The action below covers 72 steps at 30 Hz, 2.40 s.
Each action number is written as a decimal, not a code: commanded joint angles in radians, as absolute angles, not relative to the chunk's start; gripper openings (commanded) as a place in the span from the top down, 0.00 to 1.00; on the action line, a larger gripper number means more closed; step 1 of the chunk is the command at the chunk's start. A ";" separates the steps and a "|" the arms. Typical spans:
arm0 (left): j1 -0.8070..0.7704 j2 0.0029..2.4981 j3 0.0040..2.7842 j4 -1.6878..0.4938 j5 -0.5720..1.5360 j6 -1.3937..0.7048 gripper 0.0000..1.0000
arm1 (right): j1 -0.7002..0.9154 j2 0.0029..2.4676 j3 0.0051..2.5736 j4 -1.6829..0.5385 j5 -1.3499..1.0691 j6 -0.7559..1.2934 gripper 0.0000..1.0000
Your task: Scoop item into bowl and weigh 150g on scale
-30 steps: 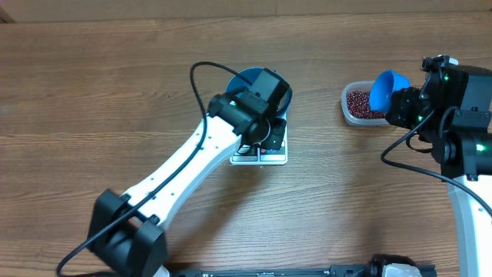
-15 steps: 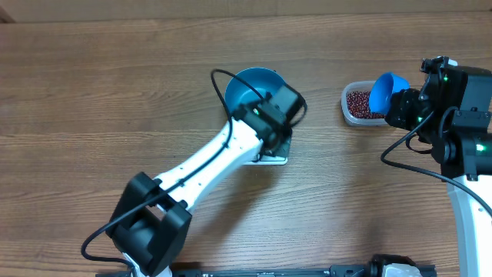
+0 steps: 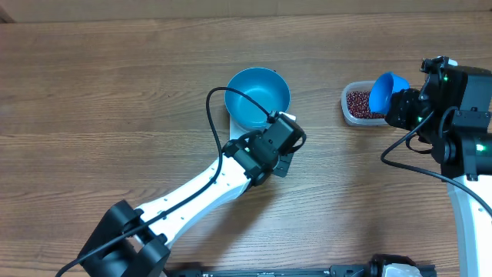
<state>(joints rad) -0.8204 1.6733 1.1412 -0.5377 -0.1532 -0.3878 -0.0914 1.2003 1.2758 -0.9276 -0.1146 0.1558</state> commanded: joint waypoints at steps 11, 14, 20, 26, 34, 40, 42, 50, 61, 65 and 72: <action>-0.804 1.727 1.063 -0.385 -0.250 -0.453 0.96 | -0.097 1.192 1.295 -0.921 -0.106 0.152 0.96; -0.802 1.741 1.040 -0.380 -0.350 -0.530 0.96 | -0.097 1.192 1.295 -0.921 -0.106 0.152 0.96; -0.787 1.749 1.032 -0.355 -0.364 -0.514 0.96 | -0.097 1.192 1.295 -0.921 -0.105 0.152 0.96; -0.785 1.787 1.032 -0.314 -0.278 -0.415 0.96 | -0.097 1.192 1.295 -0.917 -0.105 0.151 0.96; -0.785 1.814 1.032 -0.295 -0.261 -0.415 0.96 | -0.097 1.192 1.295 -0.917 -0.105 0.151 0.96; -0.785 1.814 1.032 -0.286 -0.262 -0.415 0.96 | -0.097 1.192 1.295 -0.917 -0.105 0.151 0.96; -0.785 1.814 1.032 -0.282 -0.262 -0.415 0.96 | -0.097 1.192 1.295 -0.917 -0.105 0.151 0.96; -0.785 1.829 1.032 -0.272 -0.262 -0.415 0.96 | -0.097 1.192 1.295 -0.918 -0.105 0.151 0.96; -0.784 1.833 1.032 -0.271 -0.270 -0.415 0.96 | -0.097 1.192 1.295 -0.922 -0.105 0.152 0.96; -0.784 1.844 1.032 -0.270 -0.273 -0.415 0.96 | -0.097 1.192 1.295 -0.923 -0.105 0.151 0.96; -0.781 1.855 1.031 -0.252 -0.273 -0.415 0.96 | -0.097 1.192 1.295 -0.926 -0.105 0.151 0.96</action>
